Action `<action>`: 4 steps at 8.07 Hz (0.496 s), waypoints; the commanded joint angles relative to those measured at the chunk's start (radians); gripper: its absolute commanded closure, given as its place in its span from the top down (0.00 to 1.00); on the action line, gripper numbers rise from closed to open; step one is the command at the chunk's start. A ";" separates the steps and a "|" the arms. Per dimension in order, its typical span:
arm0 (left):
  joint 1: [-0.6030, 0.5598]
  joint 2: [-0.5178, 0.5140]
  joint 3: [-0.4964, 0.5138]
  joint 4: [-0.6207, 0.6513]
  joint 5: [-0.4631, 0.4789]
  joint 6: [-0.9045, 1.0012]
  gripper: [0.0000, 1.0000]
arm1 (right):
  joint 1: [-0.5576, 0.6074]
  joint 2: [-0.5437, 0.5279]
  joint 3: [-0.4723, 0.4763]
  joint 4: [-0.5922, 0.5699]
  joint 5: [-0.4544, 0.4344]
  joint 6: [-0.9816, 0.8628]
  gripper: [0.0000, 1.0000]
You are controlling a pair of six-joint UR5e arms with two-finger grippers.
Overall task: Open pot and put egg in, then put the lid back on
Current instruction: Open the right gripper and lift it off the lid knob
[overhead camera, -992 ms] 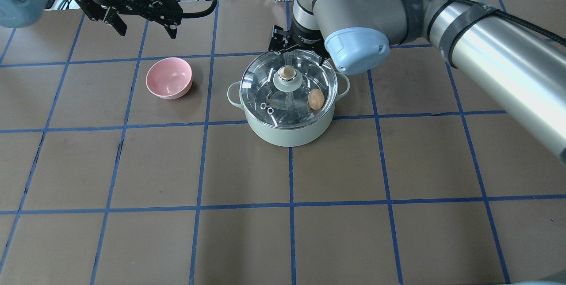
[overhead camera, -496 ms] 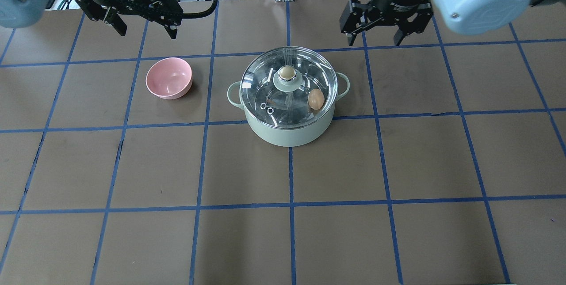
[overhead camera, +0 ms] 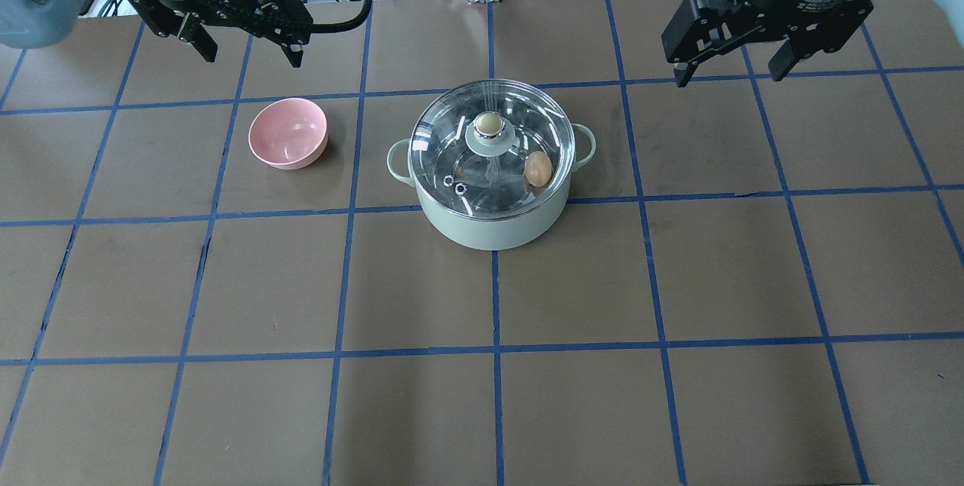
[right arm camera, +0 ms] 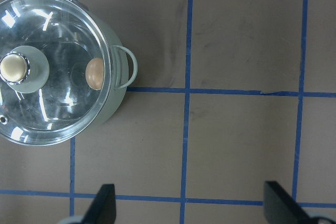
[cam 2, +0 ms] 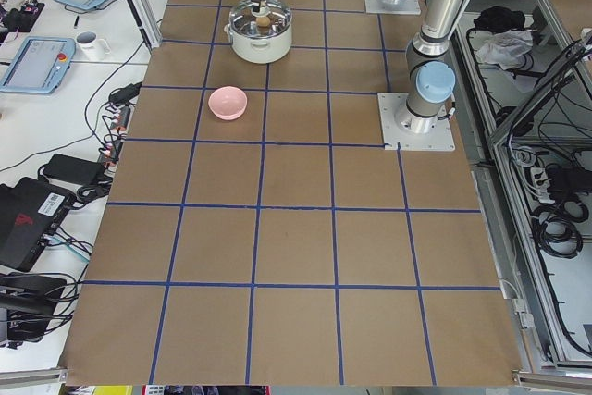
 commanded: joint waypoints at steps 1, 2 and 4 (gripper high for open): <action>-0.002 0.003 0.000 -0.002 0.001 0.000 1.00 | -0.003 -0.007 0.002 0.008 -0.005 -0.005 1.00; -0.002 0.003 0.000 0.000 0.000 0.000 1.00 | -0.003 -0.007 0.003 0.007 0.001 -0.005 1.00; -0.002 0.005 0.000 -0.002 -0.003 -0.002 1.00 | -0.003 -0.006 0.003 0.005 -0.001 -0.007 1.00</action>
